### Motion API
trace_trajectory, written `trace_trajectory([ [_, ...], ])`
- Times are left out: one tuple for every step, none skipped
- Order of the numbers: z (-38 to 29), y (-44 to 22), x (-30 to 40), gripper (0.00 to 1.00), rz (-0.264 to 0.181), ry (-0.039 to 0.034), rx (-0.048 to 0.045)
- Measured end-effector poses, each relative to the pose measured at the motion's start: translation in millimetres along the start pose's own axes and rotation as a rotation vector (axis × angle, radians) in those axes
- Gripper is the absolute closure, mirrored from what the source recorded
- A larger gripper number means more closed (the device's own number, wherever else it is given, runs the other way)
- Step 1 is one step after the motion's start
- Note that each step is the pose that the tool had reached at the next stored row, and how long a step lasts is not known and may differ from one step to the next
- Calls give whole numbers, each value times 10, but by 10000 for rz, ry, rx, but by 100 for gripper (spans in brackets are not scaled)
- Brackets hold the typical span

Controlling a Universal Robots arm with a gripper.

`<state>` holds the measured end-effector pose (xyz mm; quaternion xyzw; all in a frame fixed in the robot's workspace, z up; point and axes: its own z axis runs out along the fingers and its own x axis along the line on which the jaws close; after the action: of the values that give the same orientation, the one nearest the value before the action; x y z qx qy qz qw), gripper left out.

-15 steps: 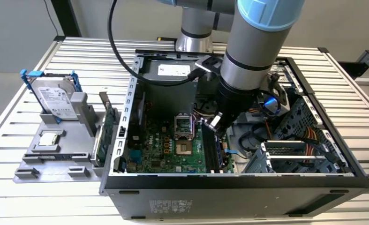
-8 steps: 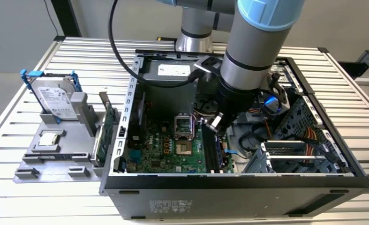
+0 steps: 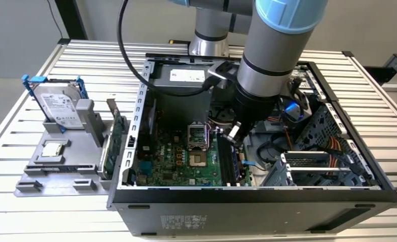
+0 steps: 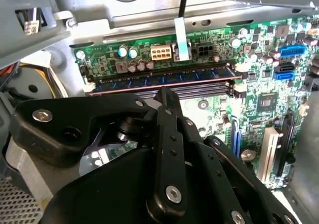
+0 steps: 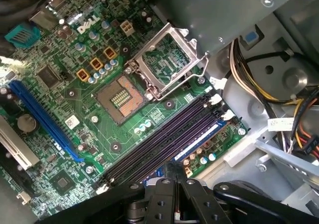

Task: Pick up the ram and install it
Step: 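Press down the ram until it locks into place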

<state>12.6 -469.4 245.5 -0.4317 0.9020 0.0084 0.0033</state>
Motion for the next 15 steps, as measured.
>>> trace_trajectory([
  [0, 0, 0, 100, -172, 1, -3],
  [0, 0, 0, 100, -330, 3, -6],
  [0, 0, 0, 100, -495, 3, -9],
  [0, 0, 0, 100, -652, 5, -11],
  [0, 0, 0, 100, -813, 7, -14],
  [0, 0, 0, 100, -958, 9, -16],
  [0, 0, 0, 100, -1119, 11, -17],
  [0, 0, 0, 100, -1276, 13, -19],
  [0, 0, 0, 100, -1421, 14, -20],
  [0, 0, 0, 100, -1575, 15, -20],
  [0, 0, 0, 100, -1735, 14, -21],
  [0, 0, 0, 100, -1890, 14, -19],
  [0, 0, 0, 100, -2043, 14, -18],
  [0, 0, 0, 100, -2193, 14, -18],
  [1, 0, 0, 100, -2340, 15, -18],
])
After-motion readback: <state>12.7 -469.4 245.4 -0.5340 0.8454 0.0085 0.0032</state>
